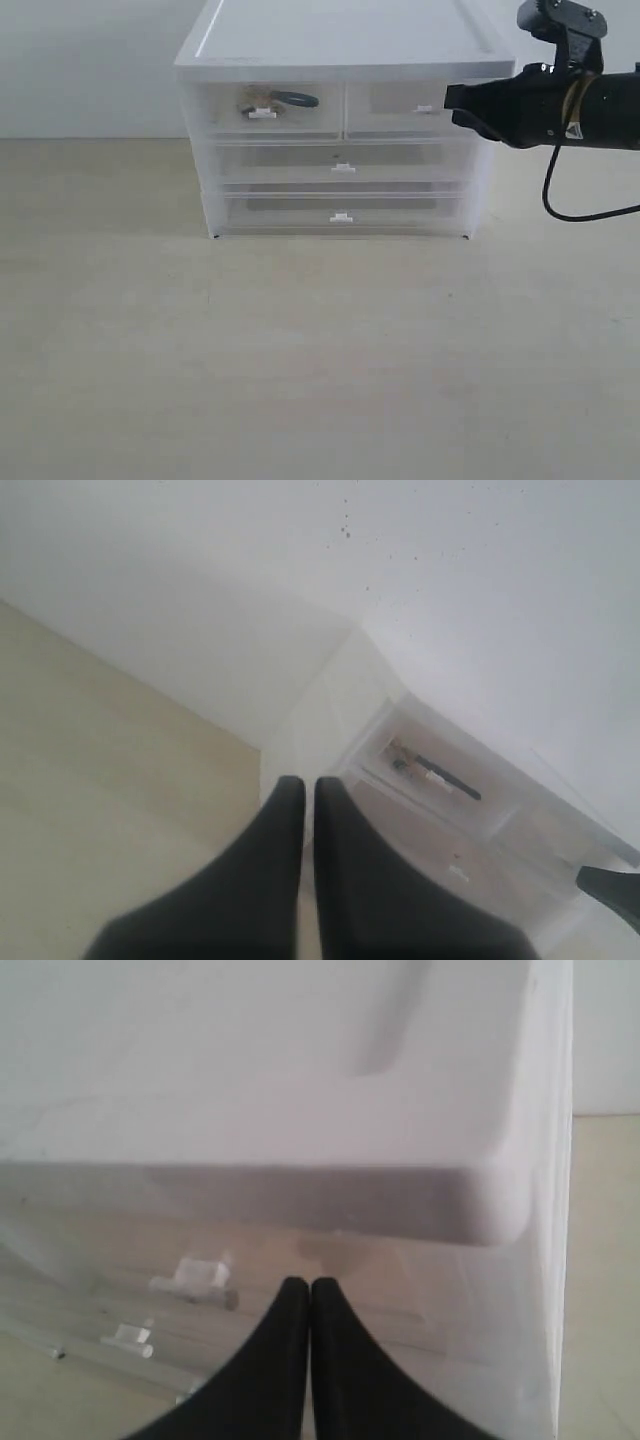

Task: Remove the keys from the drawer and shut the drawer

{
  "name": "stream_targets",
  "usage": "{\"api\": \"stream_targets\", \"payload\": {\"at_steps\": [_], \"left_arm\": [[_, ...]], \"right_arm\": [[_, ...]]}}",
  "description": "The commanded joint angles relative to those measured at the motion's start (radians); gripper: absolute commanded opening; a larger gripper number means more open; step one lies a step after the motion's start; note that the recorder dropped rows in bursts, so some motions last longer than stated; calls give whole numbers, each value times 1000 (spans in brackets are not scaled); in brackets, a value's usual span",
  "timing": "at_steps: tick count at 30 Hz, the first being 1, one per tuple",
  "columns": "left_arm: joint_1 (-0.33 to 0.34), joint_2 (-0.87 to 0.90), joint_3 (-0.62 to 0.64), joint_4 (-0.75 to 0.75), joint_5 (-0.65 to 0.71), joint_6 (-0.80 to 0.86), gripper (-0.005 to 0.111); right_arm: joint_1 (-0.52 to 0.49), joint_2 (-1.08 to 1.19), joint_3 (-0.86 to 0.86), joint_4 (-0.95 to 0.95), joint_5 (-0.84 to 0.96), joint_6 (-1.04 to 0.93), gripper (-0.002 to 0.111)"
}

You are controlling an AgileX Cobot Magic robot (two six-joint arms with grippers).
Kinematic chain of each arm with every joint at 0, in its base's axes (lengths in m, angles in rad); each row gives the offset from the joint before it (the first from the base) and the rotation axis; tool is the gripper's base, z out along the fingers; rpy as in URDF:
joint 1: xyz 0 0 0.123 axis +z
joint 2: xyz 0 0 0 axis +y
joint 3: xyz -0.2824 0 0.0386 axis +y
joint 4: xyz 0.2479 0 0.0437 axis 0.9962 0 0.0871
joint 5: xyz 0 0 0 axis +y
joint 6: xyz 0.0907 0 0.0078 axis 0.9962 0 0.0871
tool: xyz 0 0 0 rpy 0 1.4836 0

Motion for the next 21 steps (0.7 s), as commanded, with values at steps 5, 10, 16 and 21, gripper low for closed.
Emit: {"api": "stream_targets", "payload": {"at_steps": [5, 10, 16, 21], "left_arm": [[2, 0, -7, -8, -14, 37, 4], [-3, 62, -51, -12, -20, 50, 4], [-43, 228, -249, -12, 11, 79, 4], [-85, 476, -493, -41, 179, 244, 4]], "right_arm": [[-5, 5, -15, 108, -28, -78, 0], [-5, 5, -15, 134, -37, -91, 0], [-5, 5, -15, 144, -41, -99, 0], [-5, 5, -15, 151, -40, -103, 0]]}}
